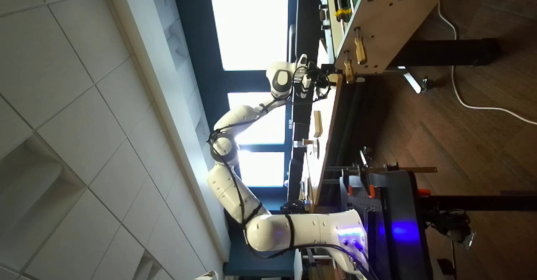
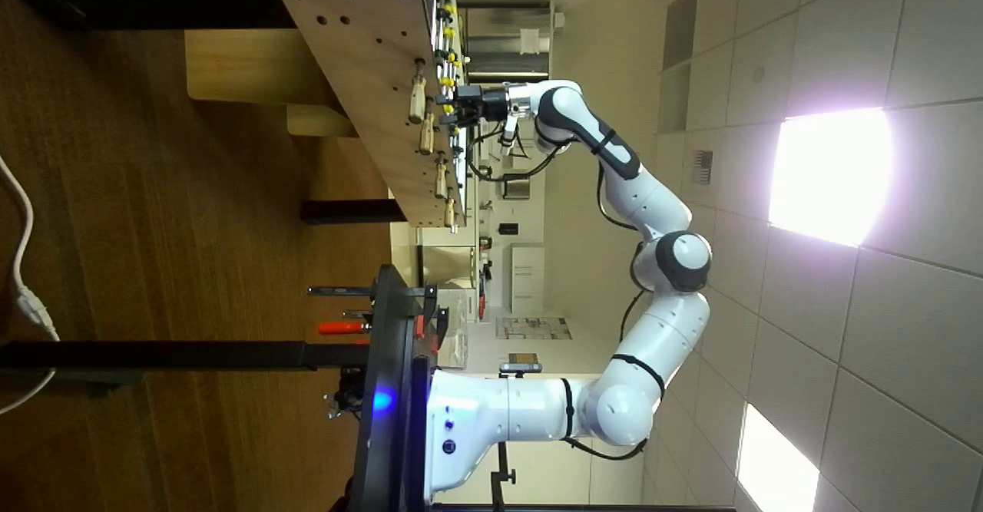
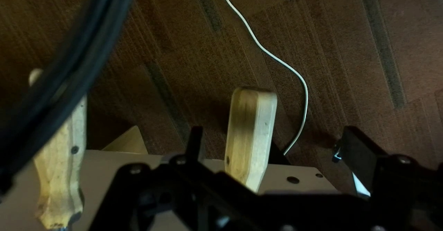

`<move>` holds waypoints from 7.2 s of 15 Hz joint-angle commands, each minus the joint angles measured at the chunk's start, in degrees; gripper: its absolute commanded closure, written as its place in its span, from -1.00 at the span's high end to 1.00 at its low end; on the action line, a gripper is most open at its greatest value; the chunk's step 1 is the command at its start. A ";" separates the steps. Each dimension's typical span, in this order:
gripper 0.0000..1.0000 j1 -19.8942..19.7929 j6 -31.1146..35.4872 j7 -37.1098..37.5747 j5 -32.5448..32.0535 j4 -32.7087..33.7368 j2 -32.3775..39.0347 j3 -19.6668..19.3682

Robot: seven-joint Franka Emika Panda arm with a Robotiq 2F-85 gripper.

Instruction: Pull two handles out

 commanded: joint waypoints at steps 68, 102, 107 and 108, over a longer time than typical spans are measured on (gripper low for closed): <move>-0.64 -9.23 29.65 -3.42 1.32 -37.98 -13.41 4.09; 1.00 -12.71 20.82 -13.66 -0.08 -52.24 -38.26 3.53; 1.00 -10.62 13.24 -14.16 1.67 -46.07 -42.52 1.35; 1.00 -10.13 12.30 -14.11 1.78 -44.41 -42.35 1.12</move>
